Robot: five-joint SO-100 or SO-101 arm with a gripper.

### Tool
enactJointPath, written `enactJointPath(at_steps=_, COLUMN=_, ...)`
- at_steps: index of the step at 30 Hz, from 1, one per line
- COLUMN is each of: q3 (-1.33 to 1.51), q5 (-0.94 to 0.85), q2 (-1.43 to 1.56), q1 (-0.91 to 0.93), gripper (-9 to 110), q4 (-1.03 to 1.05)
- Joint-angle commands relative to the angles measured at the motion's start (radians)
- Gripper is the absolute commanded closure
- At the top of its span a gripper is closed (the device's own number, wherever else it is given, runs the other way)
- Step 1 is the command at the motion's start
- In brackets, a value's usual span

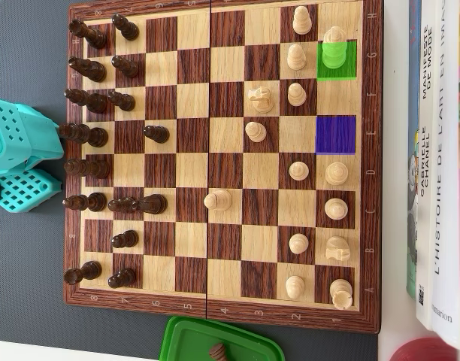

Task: Play chess

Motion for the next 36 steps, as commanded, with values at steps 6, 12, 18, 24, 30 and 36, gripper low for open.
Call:
enactJointPath(at_steps=6, q3=0.189, q5=0.008, q2=0.232, q1=0.081, gripper=94, q4=0.000)
enactJointPath(at_steps=12, q3=0.232, q5=0.000, q2=0.272, q1=0.163, gripper=94, q4=-0.002)
enactJointPath(at_steps=18, q3=0.210, q5=-0.002, q2=0.219, q1=0.227, gripper=94, q4=-0.011)
enactJointPath(at_steps=24, q3=0.075, q5=-0.005, q2=0.075, q1=0.256, gripper=94, q4=-0.002)
enactJointPath(at_steps=30, q3=-0.038, q5=-0.005, q2=-0.031, q1=0.249, gripper=94, q4=-0.002)
enactJointPath(at_steps=36, q3=-0.127, q5=-0.005, q2=-0.135, q1=0.244, gripper=94, q4=-0.002)
